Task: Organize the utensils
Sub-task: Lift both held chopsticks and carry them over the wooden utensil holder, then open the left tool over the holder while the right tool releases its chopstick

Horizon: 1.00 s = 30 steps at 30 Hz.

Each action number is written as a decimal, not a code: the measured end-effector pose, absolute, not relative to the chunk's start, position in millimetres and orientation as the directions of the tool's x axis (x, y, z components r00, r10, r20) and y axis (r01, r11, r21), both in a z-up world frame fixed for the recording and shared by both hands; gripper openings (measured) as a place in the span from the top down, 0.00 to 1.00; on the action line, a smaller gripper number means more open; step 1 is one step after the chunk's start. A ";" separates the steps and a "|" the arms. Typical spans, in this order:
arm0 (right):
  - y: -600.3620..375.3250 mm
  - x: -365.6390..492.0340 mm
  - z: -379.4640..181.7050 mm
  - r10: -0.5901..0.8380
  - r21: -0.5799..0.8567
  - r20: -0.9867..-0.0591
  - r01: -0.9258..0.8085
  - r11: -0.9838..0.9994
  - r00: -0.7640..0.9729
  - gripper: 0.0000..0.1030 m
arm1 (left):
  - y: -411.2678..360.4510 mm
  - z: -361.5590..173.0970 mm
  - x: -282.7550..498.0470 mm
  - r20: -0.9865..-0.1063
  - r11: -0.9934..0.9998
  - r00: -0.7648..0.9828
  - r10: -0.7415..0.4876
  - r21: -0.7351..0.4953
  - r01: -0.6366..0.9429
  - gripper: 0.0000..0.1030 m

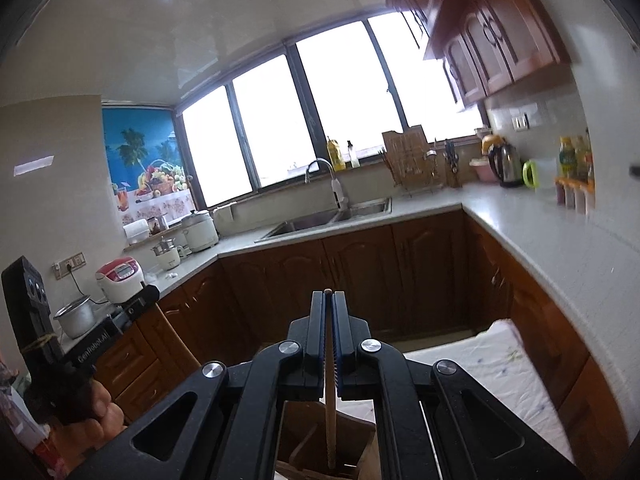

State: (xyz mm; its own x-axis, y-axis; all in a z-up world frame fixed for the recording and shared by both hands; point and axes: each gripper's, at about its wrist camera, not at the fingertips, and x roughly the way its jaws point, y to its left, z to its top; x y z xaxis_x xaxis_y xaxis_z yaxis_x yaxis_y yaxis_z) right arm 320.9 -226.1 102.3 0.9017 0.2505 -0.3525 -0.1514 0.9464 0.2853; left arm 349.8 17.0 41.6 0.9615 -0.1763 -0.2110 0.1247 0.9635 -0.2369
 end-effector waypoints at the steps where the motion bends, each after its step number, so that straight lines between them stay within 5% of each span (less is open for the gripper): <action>1: -227.9 324.5 92.1 0.249 0.298 -0.360 -0.142 0.944 0.899 0.97 | 15.7 32.2 356.5 -0.223 0.960 0.958 -0.182 -0.251 0.124 0.97; 10: -242.8 330.7 46.7 0.238 0.360 -0.389 -0.091 0.929 0.890 0.98 | 10.5 -19.3 399.8 -0.319 0.956 0.932 -0.170 -0.284 0.077 0.97; 24: -246.4 340.7 32.7 0.261 0.390 -0.461 -0.071 0.918 0.848 1.00 | 19.6 7.0 386.0 -0.332 0.965 0.931 -0.151 -0.254 0.066 0.96; 28: -250.2 340.8 31.4 0.269 0.413 -0.467 -0.061 0.909 0.842 0.94 | 21.5 11.3 379.9 -0.337 0.965 0.931 -0.143 -0.256 0.056 0.66; 30: -250.8 339.8 31.5 0.268 0.414 -0.471 -0.058 0.908 0.840 0.93 | 19.8 14.3 376.4 -0.327 0.968 0.936 -0.131 -0.246 0.049 0.59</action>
State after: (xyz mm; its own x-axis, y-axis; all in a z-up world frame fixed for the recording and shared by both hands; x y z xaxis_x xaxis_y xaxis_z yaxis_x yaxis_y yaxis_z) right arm 339.8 -250.8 31.5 0.8404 0.2682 -0.4710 -0.0576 0.9083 0.4143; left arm 376.4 19.8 14.3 0.9357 -0.1311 -0.3275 0.0495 0.9679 -0.2463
